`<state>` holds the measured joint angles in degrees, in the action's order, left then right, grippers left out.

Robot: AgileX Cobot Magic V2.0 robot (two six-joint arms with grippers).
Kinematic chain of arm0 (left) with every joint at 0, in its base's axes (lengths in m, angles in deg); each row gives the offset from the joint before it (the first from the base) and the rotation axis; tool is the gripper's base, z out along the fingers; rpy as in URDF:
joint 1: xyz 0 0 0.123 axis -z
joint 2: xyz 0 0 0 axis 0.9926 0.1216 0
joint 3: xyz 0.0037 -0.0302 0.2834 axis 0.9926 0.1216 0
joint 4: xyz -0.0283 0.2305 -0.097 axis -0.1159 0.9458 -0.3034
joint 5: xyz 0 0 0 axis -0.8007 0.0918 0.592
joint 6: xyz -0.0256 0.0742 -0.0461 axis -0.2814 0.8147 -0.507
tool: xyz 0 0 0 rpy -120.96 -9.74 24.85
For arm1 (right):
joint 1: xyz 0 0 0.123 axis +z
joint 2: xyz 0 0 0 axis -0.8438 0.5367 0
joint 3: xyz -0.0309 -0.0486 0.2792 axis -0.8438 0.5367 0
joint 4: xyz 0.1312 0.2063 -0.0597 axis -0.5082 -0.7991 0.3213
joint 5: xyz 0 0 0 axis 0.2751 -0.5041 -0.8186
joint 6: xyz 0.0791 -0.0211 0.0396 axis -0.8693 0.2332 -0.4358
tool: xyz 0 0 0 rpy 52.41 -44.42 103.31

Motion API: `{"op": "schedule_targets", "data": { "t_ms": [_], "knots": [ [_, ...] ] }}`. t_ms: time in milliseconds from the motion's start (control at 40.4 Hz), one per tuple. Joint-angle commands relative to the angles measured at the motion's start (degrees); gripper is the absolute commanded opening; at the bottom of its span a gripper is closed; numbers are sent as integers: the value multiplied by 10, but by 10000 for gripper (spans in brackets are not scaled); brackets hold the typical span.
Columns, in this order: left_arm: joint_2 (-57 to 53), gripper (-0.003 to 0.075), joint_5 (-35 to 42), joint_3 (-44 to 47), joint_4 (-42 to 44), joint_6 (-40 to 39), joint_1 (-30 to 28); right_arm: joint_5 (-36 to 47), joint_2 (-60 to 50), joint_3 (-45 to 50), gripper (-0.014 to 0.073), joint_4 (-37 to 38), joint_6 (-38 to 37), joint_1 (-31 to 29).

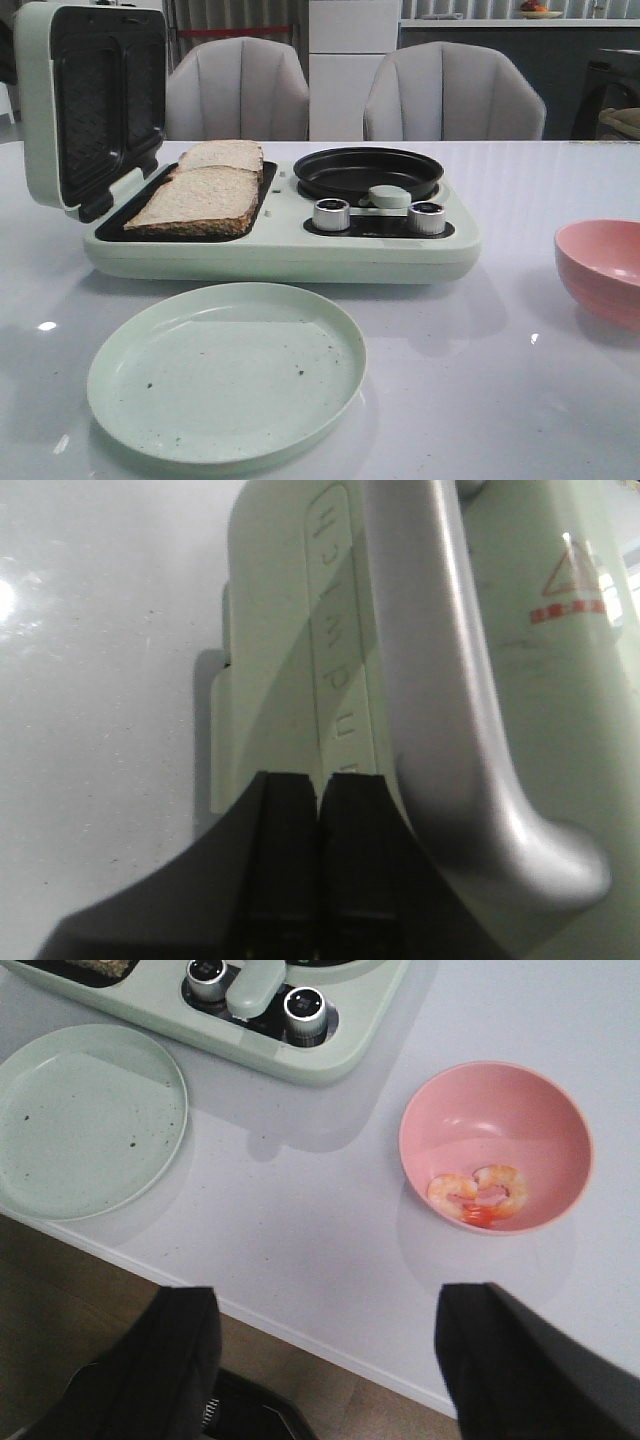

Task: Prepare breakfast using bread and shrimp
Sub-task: 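Push the sandwich maker lid down closed with the left gripper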

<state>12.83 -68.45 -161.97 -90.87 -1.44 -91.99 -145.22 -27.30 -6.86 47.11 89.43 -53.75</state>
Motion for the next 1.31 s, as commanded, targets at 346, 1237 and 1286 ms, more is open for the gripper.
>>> {"op": "schedule_targets", "data": {
  "t_ms": [346,1237,1286],
  "knots": [
    [-100,100,14,58,-34,53,103,31,-1,-14,559,-5,0,-3],
    [-452,102,112,369,41,119,355,31,-1,-14,559,-5,0,-3],
    [-475,102,123,380,80,85,355,31,-1,-14,559,-5,0,-3]
  ]
}}
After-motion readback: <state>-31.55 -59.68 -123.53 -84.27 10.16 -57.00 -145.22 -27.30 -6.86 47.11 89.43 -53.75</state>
